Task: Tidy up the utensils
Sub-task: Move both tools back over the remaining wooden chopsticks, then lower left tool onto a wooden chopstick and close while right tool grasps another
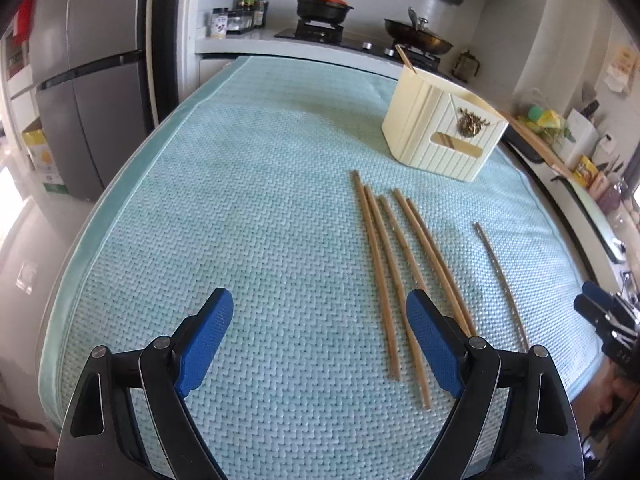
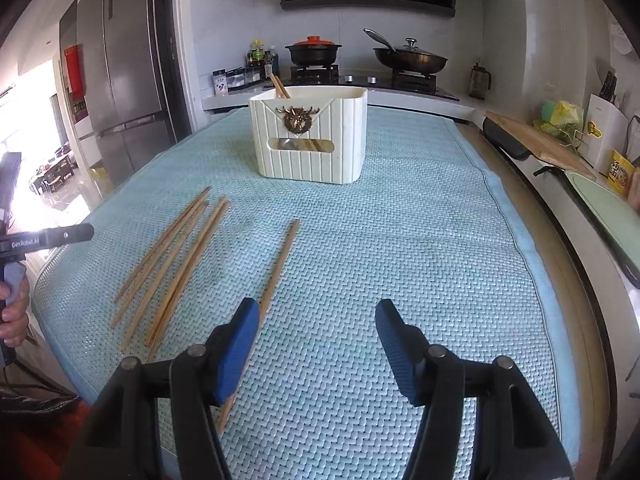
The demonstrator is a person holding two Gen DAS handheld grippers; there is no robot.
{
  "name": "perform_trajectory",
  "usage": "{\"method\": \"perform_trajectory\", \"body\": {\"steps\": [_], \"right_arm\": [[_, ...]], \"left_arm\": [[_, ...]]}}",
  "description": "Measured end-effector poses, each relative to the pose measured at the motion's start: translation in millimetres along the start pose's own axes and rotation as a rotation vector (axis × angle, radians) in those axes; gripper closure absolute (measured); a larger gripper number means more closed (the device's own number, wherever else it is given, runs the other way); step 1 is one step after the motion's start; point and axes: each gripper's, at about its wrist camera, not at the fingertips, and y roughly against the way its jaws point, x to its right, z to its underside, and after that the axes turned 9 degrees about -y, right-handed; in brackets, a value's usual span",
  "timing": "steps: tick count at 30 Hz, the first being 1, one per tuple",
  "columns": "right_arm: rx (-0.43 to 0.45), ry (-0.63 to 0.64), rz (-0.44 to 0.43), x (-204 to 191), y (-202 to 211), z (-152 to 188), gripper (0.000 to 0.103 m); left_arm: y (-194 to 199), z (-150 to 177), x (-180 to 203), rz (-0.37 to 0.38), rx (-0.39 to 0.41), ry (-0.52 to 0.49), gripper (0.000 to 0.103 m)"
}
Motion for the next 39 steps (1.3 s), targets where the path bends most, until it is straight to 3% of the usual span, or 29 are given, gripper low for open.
{"method": "perform_trajectory", "body": {"steps": [15, 39], "right_arm": [[-0.012, -0.050, -0.031, -5, -11, 8, 0.041], [-0.072, -0.030, -0.067, -17, -35, 5, 0.042]], "left_arm": [[-20, 1, 19, 0.008, -0.041, -0.079, 0.014], [-69, -8, 26, -0.077, -0.144, -0.152, 0.014]]}}
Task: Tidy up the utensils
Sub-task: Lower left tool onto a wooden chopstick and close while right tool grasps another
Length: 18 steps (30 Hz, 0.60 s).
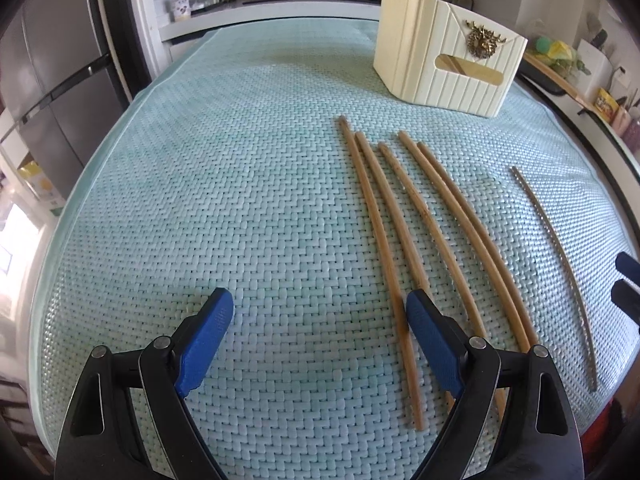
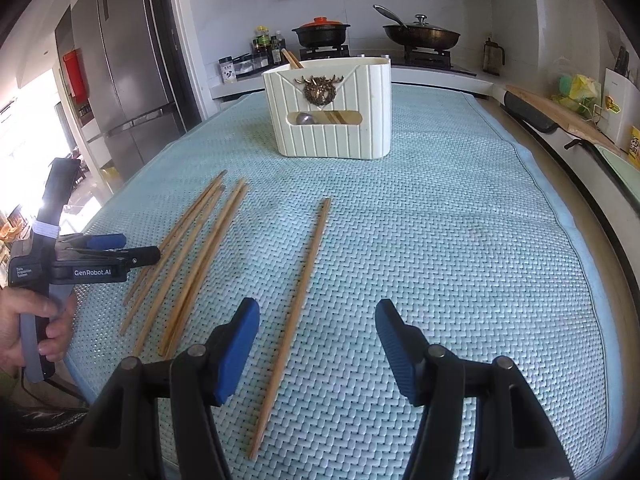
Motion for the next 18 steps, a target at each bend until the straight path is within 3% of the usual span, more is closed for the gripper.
{"method": "perform_trajectory", "body": {"steps": [10, 18], "right_arm": [[-0.055, 0.049, 0.000, -15, -34, -3, 0.056], [-0.086, 0.074, 0.034, -18, -58, -16, 0.058]], "left_arm": [[-13, -21, -7, -0.005, -0.023, 0.001, 0.014], [-29, -49, -15, 0.016, -0.037, 0.005, 0.014]]}}
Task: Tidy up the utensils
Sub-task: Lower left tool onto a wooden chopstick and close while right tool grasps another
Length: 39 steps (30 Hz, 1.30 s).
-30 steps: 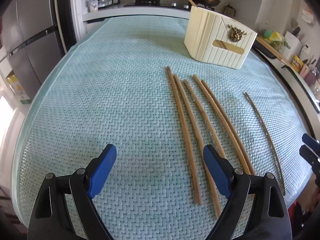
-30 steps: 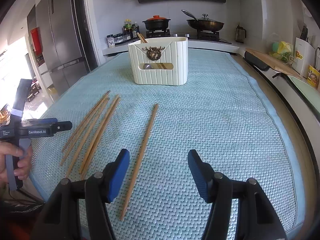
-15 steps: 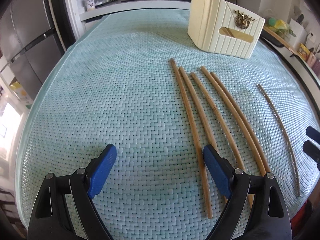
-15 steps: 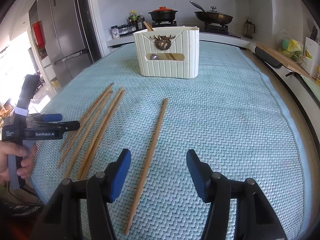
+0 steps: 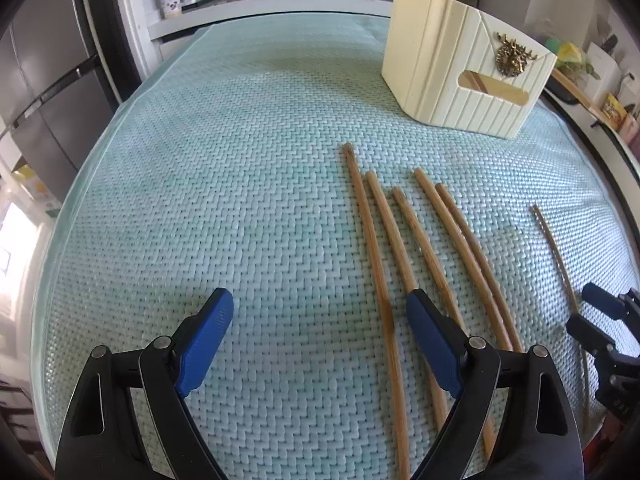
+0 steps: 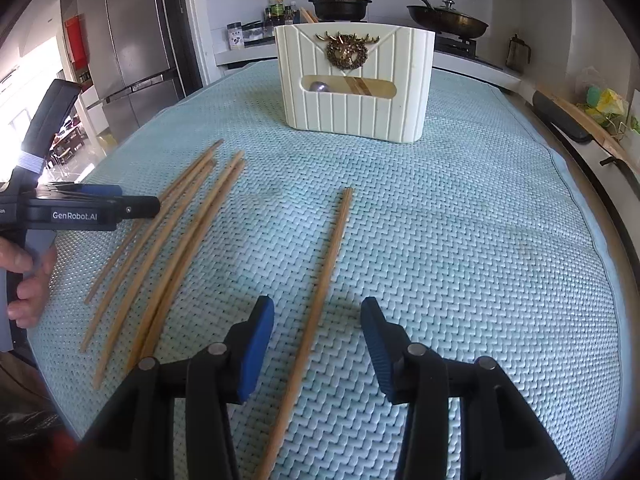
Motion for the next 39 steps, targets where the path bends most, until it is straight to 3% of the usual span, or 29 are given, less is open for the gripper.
{"method": "perform_trajectory", "body": {"steps": [12, 25, 33, 36, 38, 39], "right_arm": [[-0.044, 0.015, 0.037, 1, -29, -36, 0.058], [-0.080, -0.010, 0.018, 9, -48, -62, 0.058], [-0.129, 0.017, 0.042, -4, -64, -78, 0.064], [-0.130, 0.015, 0.050, -5, -65, -81, 0.066], [-0.131, 0.011, 0.056, -5, -68, -83, 0.066], [-0.132, 0.005, 0.058, -6, -70, -85, 0.067]], "left_arm": [[-28, -36, -14, -0.023, -0.031, 0.008, 0.019], [-54, -77, -25, -0.009, -0.064, -0.017, 0.021], [-65, -101, -32, 0.020, -0.106, -0.043, 0.042], [-65, -103, -31, 0.038, -0.116, -0.050, 0.062], [-65, -105, -28, 0.055, -0.122, -0.053, 0.082], [-62, -103, -23, 0.060, -0.122, -0.054, 0.084]]}}
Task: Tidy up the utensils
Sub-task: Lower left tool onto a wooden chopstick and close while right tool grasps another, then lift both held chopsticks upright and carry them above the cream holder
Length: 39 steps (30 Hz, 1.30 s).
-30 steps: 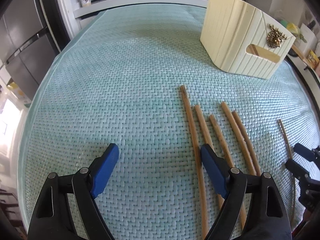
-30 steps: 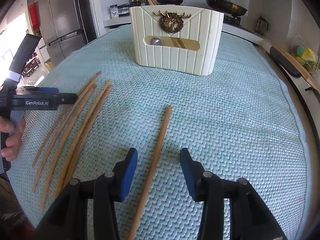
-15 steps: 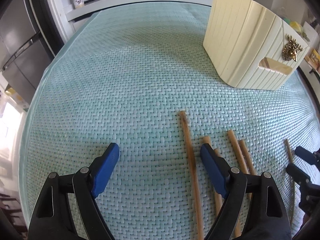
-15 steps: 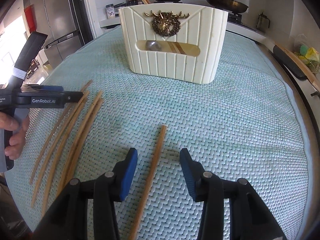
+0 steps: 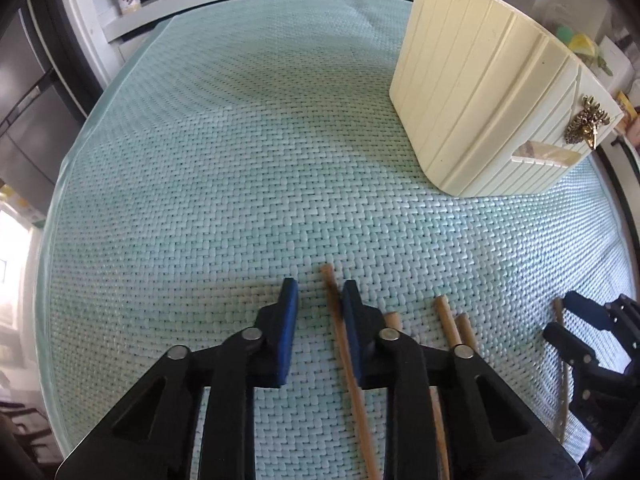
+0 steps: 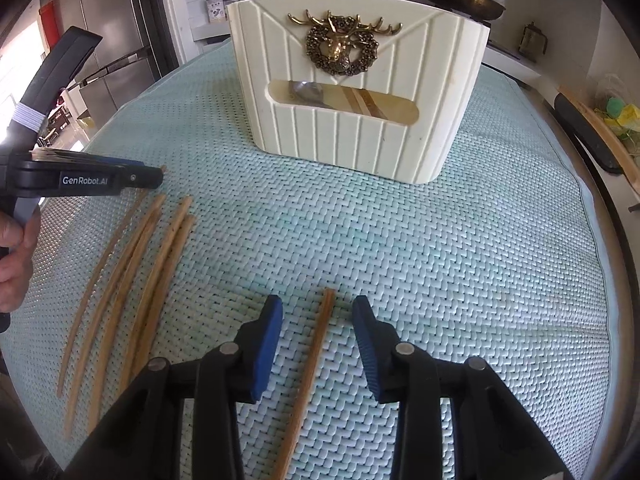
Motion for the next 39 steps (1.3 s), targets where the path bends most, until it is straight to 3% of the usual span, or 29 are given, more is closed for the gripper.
{"method": "perform_trajectory", "body": {"steps": [4, 5, 7, 14, 30, 39], "right_arm": [[-0.003, 0.003, 0.019, -2, -3, -3, 0.083], [-0.003, 0.003, 0.020, 0, -3, -3, 0.090], [-0.003, -0.002, 0.018, 1, -4, -4, 0.094], [0.041, -0.086, -0.079, 21, 15, -8, 0.097], [0.275, -0.052, -0.251, 32, 143, -7, 0.097], [0.358, -0.013, -0.275, 22, 184, -3, 0.097]], "left_arm": [[6, 14, 16, -0.013, 0.017, -0.039, 0.088], [7, 17, 20, -0.019, 0.022, -0.051, 0.095], [8, 19, 23, -0.016, 0.031, -0.051, 0.097], [31, 31, 19, 0.014, 0.096, 0.002, 0.099], [194, 63, 25, 0.081, 0.428, -0.029, 0.100], [207, 58, 12, 0.107, 0.485, -0.016, 0.100]]}}
